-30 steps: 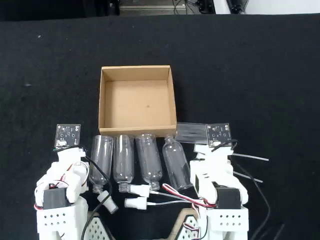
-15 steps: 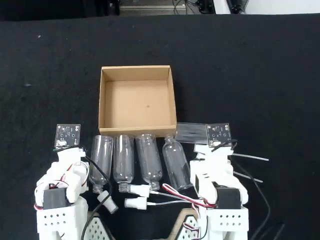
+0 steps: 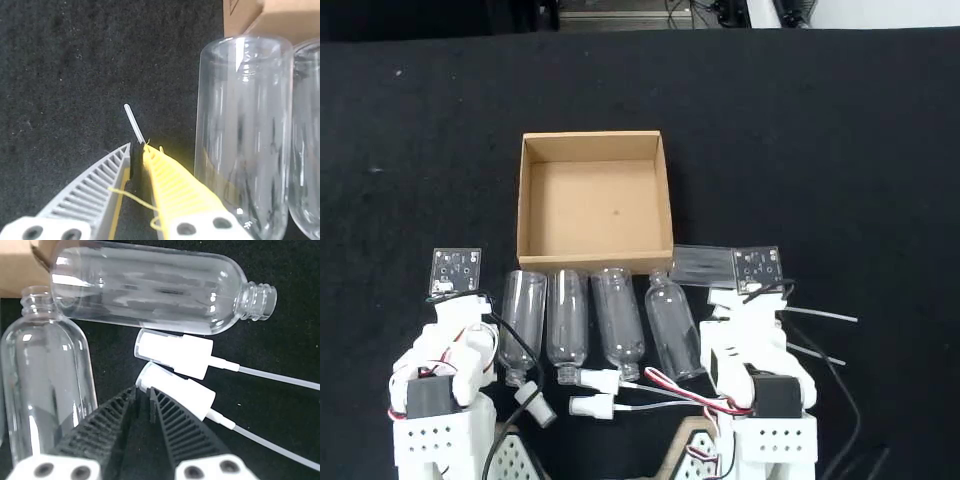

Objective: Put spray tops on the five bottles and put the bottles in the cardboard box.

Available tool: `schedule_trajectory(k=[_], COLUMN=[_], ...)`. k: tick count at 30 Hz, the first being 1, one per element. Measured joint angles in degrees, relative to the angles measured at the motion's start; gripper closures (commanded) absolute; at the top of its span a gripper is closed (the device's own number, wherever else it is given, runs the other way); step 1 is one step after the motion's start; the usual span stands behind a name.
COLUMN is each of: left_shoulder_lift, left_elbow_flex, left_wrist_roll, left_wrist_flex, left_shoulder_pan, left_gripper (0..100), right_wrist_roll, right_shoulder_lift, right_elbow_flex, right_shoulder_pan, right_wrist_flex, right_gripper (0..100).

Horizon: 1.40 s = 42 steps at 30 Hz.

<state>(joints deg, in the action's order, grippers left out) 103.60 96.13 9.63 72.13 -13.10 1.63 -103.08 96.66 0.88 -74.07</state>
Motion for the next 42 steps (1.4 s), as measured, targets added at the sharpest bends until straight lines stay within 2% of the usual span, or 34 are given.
schedule_trajectory(k=[22,28,32,34,38,42], left_shoulder_lift=[0.1,0.1,0.4,0.4,0.9,-0.9], left_elbow_flex=[0.0,-1.2,-7.4,-11.9,-22.1,-28.1], left_wrist_roll=[0.4,14.1,18.4,18.5,18.9,18.9], left_wrist_flex=[-0.9,-5.8,-6.1,-6.3,-6.1,-2.8], left_shoulder_pan=[0.1,0.2,-0.5,-2.5,-4.6,-4.6], left_gripper=[97,97,97,94,78,76], right_wrist_roll=[0.0,0.0,0.0,0.0,0.0,0.0], right_shoulder_lift=[0.0,0.0,0.0,0.0,0.0,0.0], right_elbow_flex=[0.0,0.0,0.0,0.0,0.0,0.0], right_shoulder_pan=[0.0,0.0,0.0,0.0,0.0,0.0], right_wrist_flex=[0.0,0.0,0.0,0.0,0.0,0.0], right_gripper=[98.7,98.7,98.7,98.7,98.7,98.7])
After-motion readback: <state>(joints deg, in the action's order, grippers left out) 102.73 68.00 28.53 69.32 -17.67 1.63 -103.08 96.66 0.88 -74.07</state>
